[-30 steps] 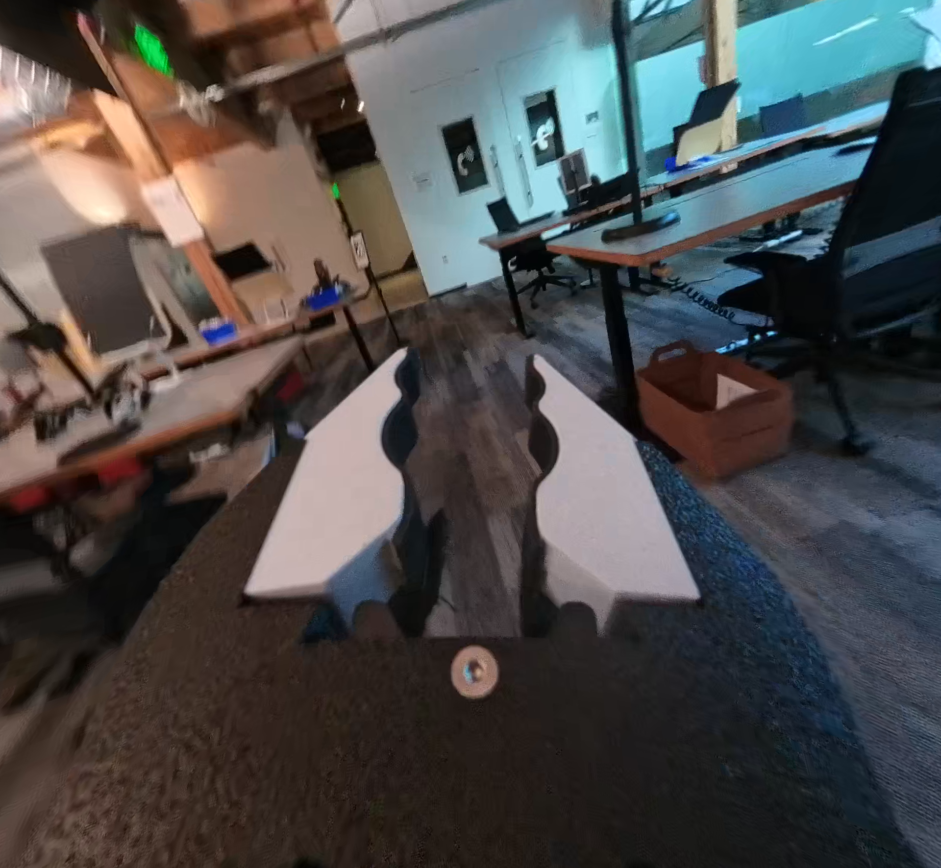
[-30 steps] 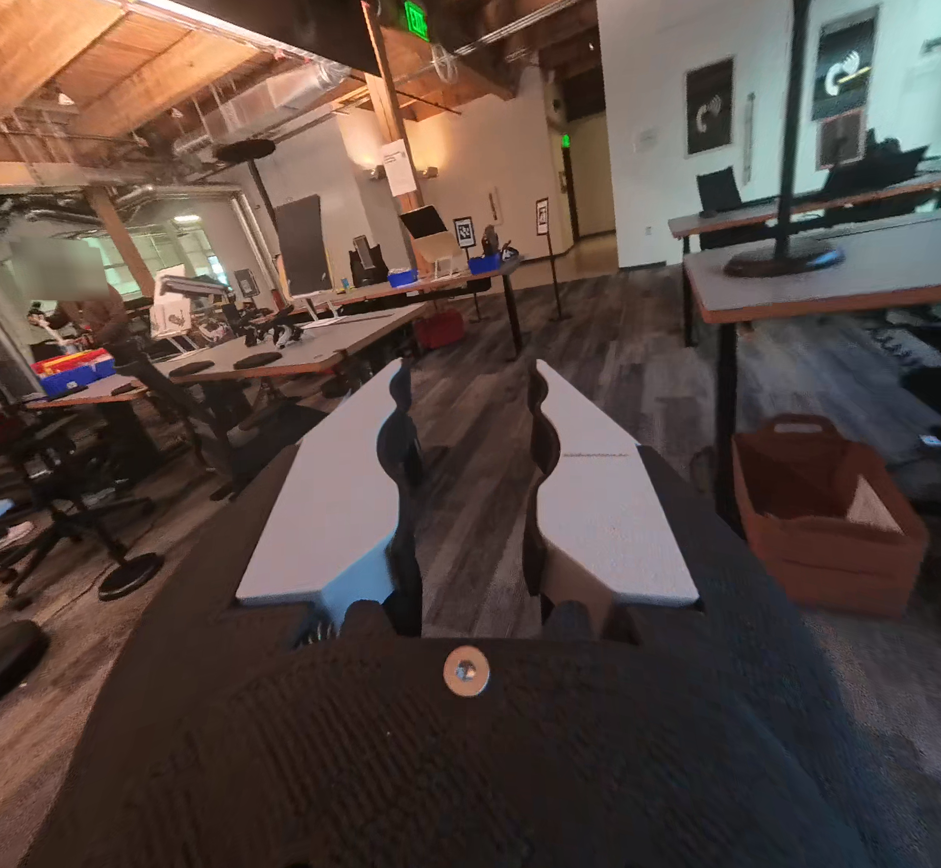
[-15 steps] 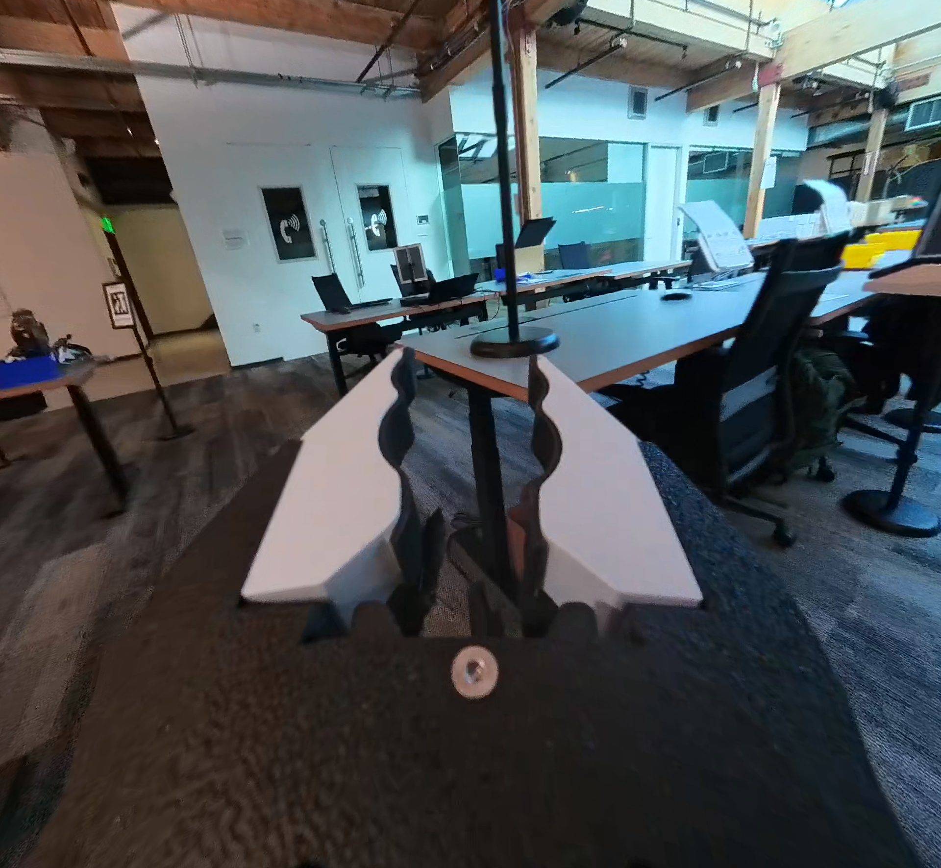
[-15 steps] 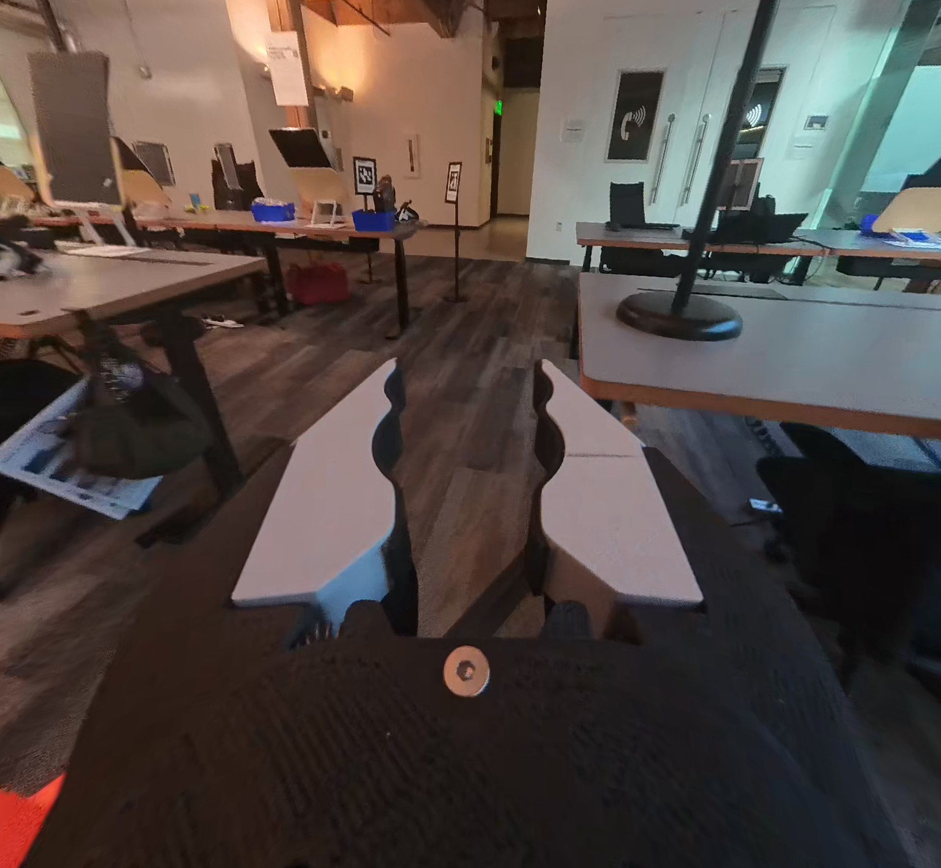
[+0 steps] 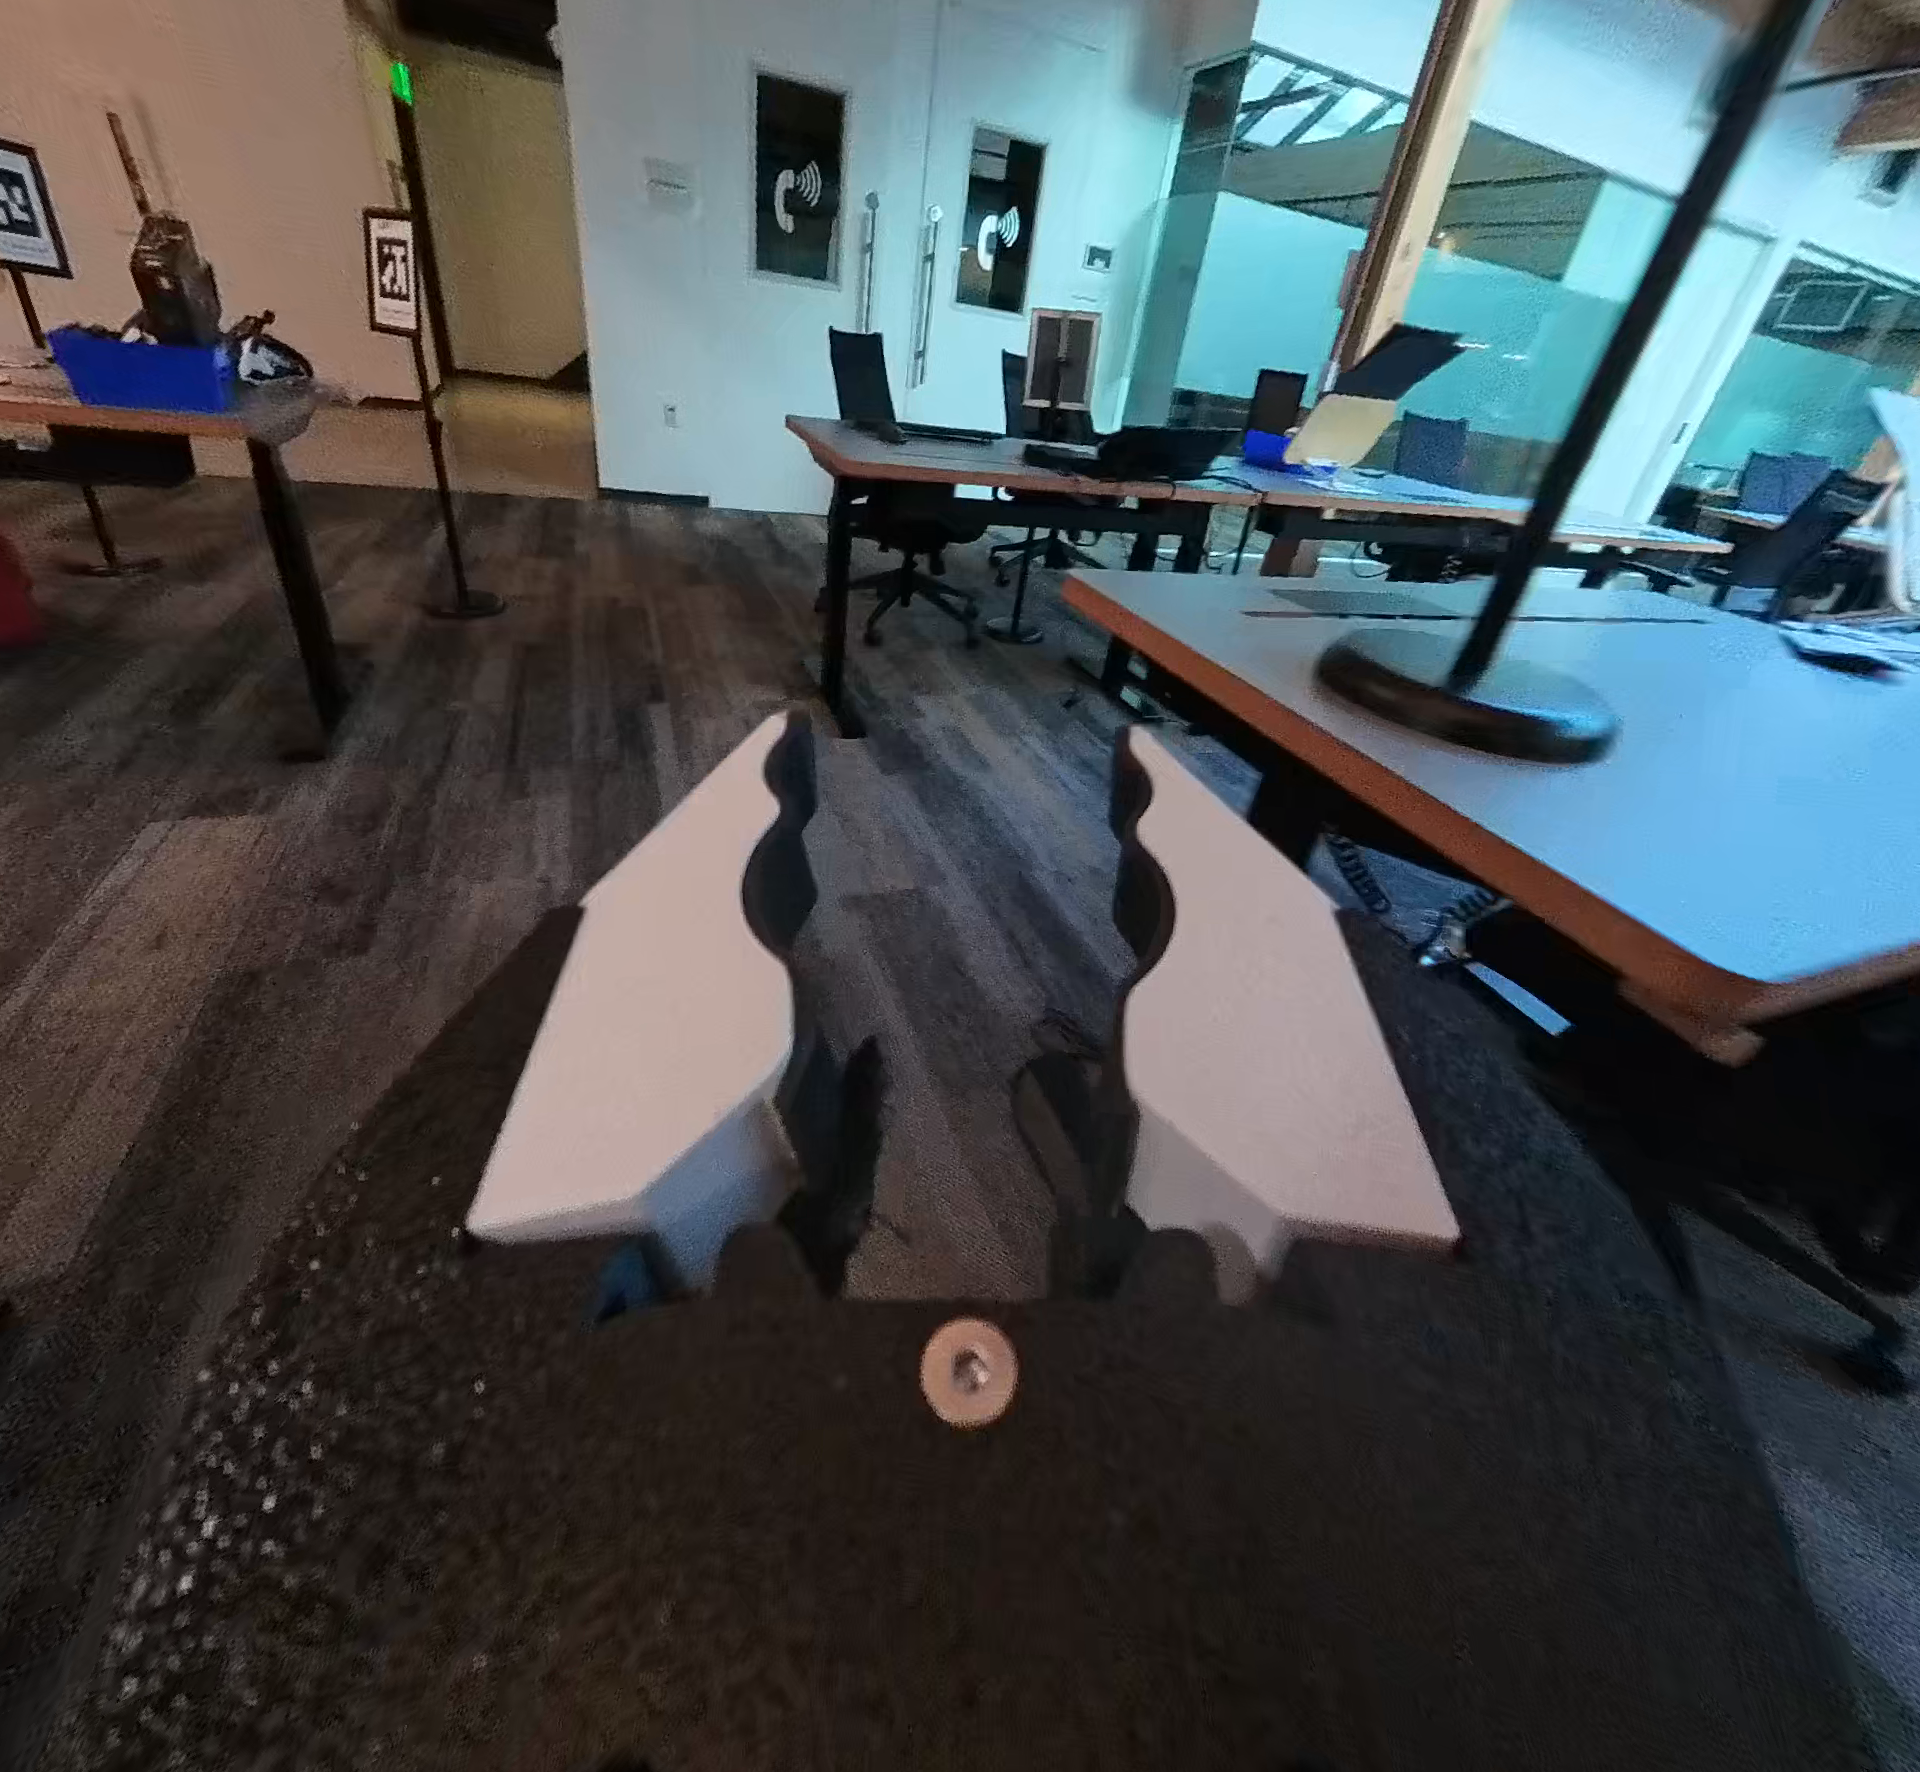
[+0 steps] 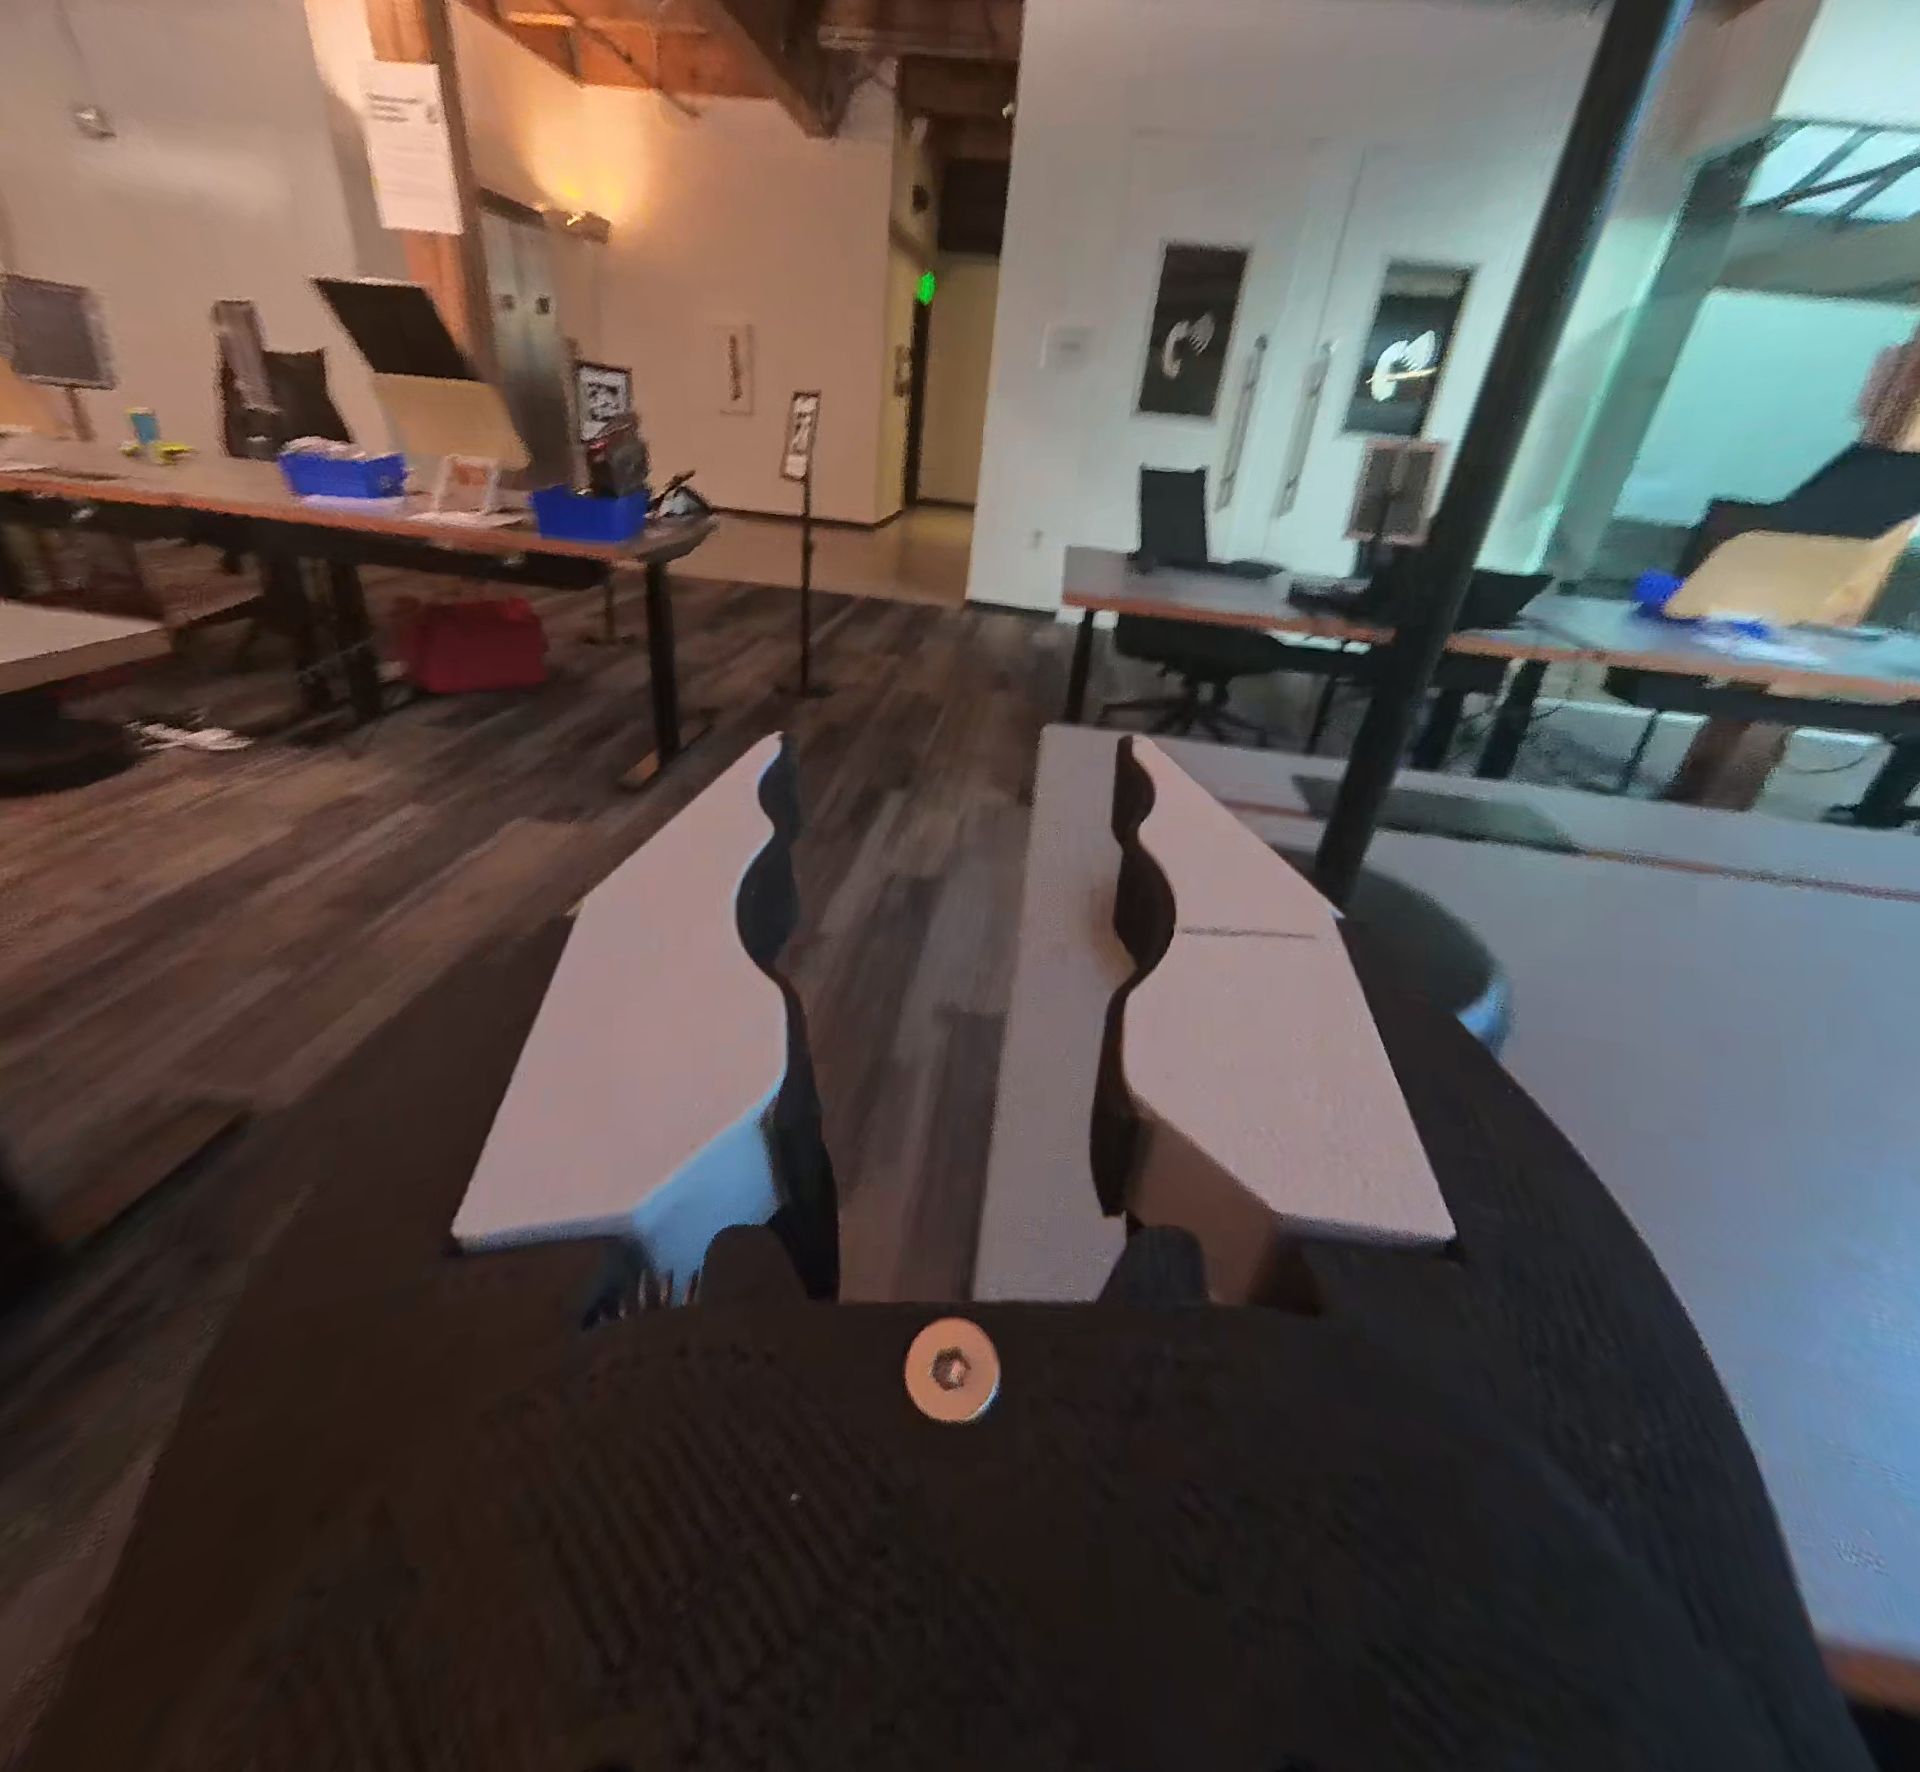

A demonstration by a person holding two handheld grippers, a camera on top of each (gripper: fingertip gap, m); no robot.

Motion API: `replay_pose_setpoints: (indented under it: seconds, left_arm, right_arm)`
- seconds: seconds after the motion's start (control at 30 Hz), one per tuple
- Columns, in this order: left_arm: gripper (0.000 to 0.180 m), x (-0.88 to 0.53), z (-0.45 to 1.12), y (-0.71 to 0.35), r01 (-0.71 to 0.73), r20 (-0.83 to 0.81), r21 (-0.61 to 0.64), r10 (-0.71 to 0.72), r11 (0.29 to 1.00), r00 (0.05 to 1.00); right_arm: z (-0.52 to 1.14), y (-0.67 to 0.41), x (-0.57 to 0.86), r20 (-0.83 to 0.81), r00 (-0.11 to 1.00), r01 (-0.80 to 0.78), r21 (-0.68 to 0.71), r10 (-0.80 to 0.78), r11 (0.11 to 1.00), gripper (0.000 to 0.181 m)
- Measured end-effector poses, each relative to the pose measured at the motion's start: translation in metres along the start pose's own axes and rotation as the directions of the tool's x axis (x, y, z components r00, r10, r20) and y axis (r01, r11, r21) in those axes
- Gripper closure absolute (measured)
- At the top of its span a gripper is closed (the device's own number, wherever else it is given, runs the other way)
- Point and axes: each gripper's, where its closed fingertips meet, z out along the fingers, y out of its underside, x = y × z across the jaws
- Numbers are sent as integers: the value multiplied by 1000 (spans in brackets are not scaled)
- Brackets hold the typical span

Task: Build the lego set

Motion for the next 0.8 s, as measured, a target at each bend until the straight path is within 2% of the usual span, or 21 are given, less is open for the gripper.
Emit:
replay_pose_setpoints:
  seconds: [0.17, 0.27, 0.37, 0.47, 0.57, 0.67, 0.8]
  left_arm:
    - [123, -37, 167, 0, -6, -121, 5, 7, 1000, 993]
    - [112, -8, 289, -18, -5, -335, -17, -1, 1000, 942]
    - [108, 51, 385, -35, -20, -547, -15, 9, 1000, 837]
    - [107, 134, 455, -51, 9, -743, -15, -17, 1000, 669]
    - [108, 234, 497, -65, 12, -896, 16, 9, 1000, 443]
    - [118, 323, 526, -76, 0, -963, 90, 87, 996, 255]
    - [110, 422, 549, -86, -10, -992, 123, 124, 992, 15]
  right_arm:
    - [120, 26, 68, -197, 980, 30, 3, -29, 1000, 112]
    - [176, 50, 101, -289, 956, 31, -82, -53, 996, 105]
    - [224, 63, 131, -353, 931, 49, -127, -92, 991, 97]
    - [257, 85, 162, -410, 909, 1, -175, -74, 985, 94]
    - [278, 106, 192, -464, 883, -31, -198, -66, 980, 94]
    - [294, 124, 222, -505, 860, -40, -197, -66, 980, 94]
    - [319, 149, 254, -506, 862, -111, -148, 21, 983, 94]
